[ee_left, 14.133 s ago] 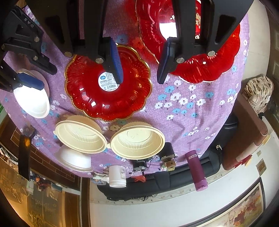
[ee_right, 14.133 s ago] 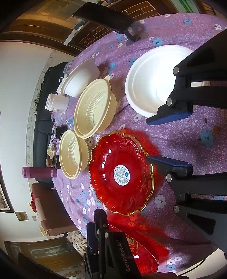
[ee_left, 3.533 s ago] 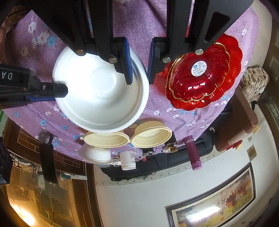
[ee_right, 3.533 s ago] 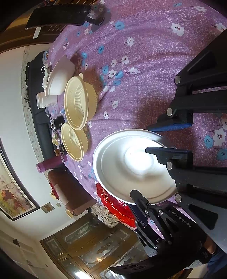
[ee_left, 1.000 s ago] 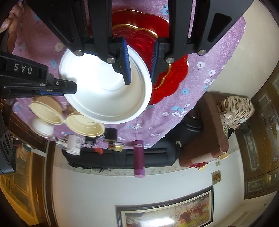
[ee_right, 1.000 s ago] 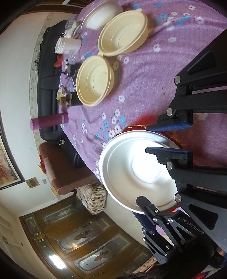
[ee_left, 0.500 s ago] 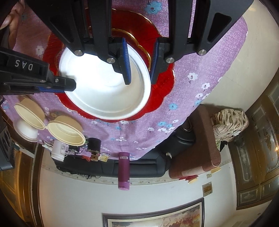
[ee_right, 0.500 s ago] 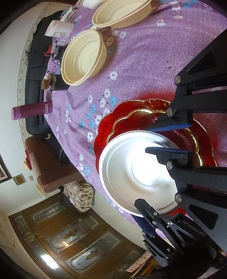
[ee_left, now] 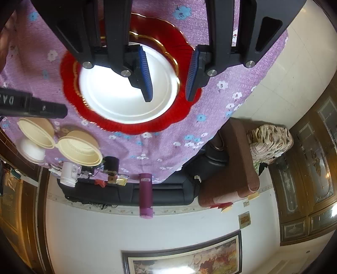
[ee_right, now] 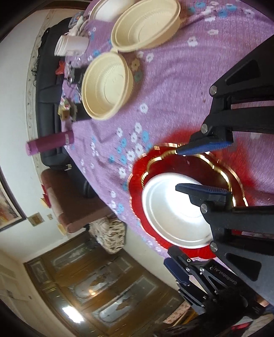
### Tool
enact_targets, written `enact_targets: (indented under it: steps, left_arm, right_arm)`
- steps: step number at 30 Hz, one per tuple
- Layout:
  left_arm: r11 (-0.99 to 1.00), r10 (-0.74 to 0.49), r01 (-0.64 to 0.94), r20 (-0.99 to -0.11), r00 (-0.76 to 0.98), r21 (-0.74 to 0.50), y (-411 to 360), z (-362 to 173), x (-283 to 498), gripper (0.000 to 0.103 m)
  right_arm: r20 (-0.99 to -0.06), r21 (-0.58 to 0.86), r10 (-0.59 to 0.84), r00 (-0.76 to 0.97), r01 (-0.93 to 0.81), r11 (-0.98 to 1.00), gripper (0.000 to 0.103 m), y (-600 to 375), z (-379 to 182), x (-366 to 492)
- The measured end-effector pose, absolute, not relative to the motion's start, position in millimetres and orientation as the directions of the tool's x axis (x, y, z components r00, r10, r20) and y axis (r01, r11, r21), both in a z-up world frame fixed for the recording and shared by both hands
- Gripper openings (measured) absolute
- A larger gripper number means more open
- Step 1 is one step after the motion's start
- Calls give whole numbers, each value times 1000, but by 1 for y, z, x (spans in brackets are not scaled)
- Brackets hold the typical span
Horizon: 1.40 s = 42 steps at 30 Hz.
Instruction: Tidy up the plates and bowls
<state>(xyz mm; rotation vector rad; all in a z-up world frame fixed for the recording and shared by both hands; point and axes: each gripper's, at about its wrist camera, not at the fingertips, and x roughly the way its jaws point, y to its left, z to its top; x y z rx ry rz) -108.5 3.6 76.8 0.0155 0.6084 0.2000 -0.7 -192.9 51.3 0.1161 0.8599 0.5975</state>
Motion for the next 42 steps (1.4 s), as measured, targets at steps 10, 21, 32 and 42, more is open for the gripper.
enact_targets:
  steps: [10, 21, 32, 42]
  left_arm:
    - [992, 95, -34, -544, 834, 120, -64, 100, -114, 36]
    - [967, -183, 253, -646, 741, 17, -189, 100, -14, 41]
    - [971, -206, 230, -705, 678, -62, -222, 61, 75, 46]
    - [948, -271, 307, -735, 622, -90, -234, 37, 82, 23]
  right_arm:
    - [-622, 387, 505, 599, -326, 863, 34, -284, 73, 10]
    - [-612, 328, 282, 739, -87, 941, 35, -420, 76, 48]
    - [-605, 500, 364, 709, -18, 866, 35, -473, 33, 70]
    - [-679, 497, 402, 614, -17, 867, 34, -450, 1, 90]
